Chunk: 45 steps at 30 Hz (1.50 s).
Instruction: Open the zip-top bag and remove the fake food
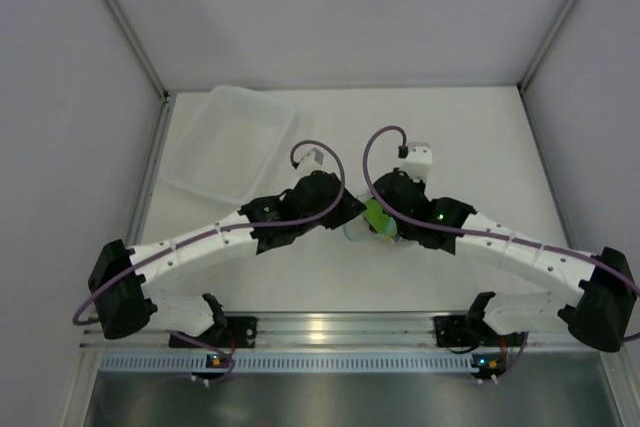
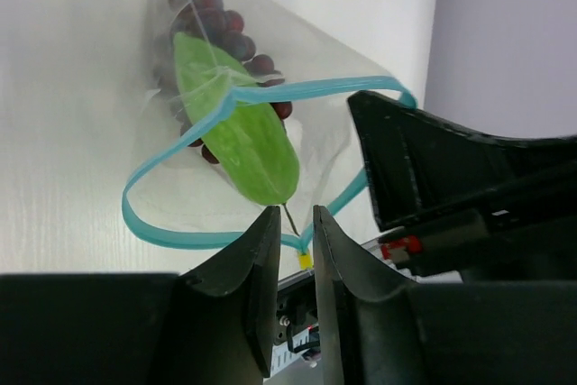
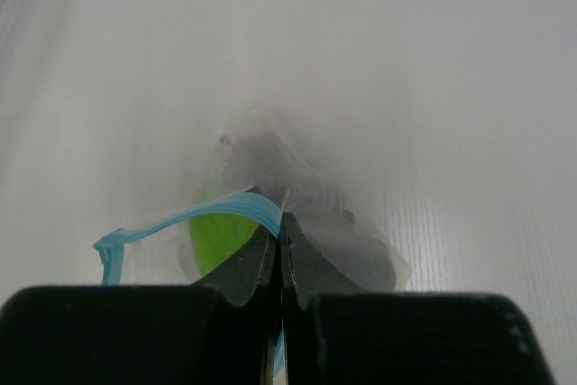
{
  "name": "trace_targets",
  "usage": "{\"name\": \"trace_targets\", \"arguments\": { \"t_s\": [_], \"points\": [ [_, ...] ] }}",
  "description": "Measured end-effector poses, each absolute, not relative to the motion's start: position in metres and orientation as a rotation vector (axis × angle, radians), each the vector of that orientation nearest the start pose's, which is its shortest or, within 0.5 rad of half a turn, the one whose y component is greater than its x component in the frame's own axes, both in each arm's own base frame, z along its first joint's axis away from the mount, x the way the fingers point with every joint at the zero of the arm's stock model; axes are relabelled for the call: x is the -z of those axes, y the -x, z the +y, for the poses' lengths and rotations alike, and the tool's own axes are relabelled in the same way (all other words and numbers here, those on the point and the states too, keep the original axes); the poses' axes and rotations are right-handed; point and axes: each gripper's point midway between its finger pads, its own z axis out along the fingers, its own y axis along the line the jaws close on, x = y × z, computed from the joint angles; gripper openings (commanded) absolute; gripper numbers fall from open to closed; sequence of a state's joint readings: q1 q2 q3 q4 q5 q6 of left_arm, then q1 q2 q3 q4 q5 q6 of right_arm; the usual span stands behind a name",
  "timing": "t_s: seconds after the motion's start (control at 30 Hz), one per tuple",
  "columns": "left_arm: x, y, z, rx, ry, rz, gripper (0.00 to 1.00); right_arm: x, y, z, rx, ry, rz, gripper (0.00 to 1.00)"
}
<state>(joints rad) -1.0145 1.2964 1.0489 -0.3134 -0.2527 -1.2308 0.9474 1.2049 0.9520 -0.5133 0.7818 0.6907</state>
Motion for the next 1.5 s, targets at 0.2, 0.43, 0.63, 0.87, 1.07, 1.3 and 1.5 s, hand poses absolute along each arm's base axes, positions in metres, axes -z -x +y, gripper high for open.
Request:
{"name": "trace_targets", "arguments": {
  "t_s": [0.2,0.43,0.63,0.87,1.07,1.3,1.5],
  "points": [
    [-0.187,-0.22,-0.359,1.006,0.432,2.347,0.31,-0.184,-0.267,0.19,-0.081,-0.129,2.065,0.0],
    [-0.153,-0.221,-0.375,0.987,0.449,2.426,0.44,-0.176,-0.261,0.182,-0.101,-0.148,2.054,0.0],
    [-0.135,-0.221,-0.383,0.979,0.457,2.462,0.49,-0.177,-0.256,0.175,-0.151,-0.172,2.044,0.0],
    [-0.126,-0.225,-0.392,0.996,0.47,2.463,0.5,-0.171,-0.25,0.173,-0.211,-0.172,2.051,0.0],
    [-0.132,-0.229,-0.403,1.06,0.489,2.428,0.56,-0.168,-0.246,0.173,-0.258,-0.183,2.046,0.0],
    [-0.119,-0.227,-0.411,1.058,0.493,2.445,0.59,-0.172,-0.242,0.171,-0.293,-0.19,2.031,0.0],
    [-0.098,-0.226,-0.416,1.017,0.488,2.485,0.66,-0.177,-0.241,0.17,-0.316,-0.197,2.02,0.0]
  ]
}}
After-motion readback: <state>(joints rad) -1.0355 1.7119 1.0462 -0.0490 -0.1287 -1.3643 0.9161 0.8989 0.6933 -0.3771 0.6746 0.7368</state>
